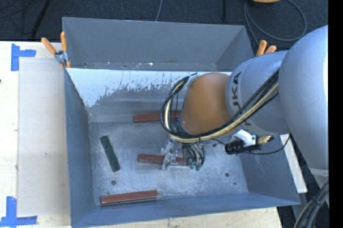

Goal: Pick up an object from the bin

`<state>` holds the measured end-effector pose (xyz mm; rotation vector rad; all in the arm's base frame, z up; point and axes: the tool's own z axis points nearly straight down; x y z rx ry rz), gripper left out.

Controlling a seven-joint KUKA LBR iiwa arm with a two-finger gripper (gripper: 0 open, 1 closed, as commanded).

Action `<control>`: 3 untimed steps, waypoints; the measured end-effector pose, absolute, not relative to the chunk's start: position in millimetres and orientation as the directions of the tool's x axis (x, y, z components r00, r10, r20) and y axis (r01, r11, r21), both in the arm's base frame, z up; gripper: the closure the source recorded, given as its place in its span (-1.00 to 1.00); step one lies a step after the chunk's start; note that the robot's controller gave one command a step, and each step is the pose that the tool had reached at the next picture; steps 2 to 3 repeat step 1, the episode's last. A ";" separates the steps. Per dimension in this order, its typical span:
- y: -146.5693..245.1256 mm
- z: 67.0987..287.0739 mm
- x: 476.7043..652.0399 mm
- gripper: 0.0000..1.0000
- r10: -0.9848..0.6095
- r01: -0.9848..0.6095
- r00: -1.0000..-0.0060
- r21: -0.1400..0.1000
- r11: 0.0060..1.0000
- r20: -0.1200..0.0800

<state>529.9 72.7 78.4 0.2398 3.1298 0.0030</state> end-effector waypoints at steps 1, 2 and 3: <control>78.5 202.7 533.6 1.00 0.151 0.151 -0.989 0.000 0.989 0.000; 78.5 202.7 533.6 1.00 0.151 0.151 -0.989 0.000 0.989 0.000; 78.5 202.7 533.6 1.00 0.151 0.151 -0.989 0.000 0.989 0.000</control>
Offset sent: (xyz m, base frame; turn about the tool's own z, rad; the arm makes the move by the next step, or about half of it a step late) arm 0.0000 0.0000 0.0000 0.0000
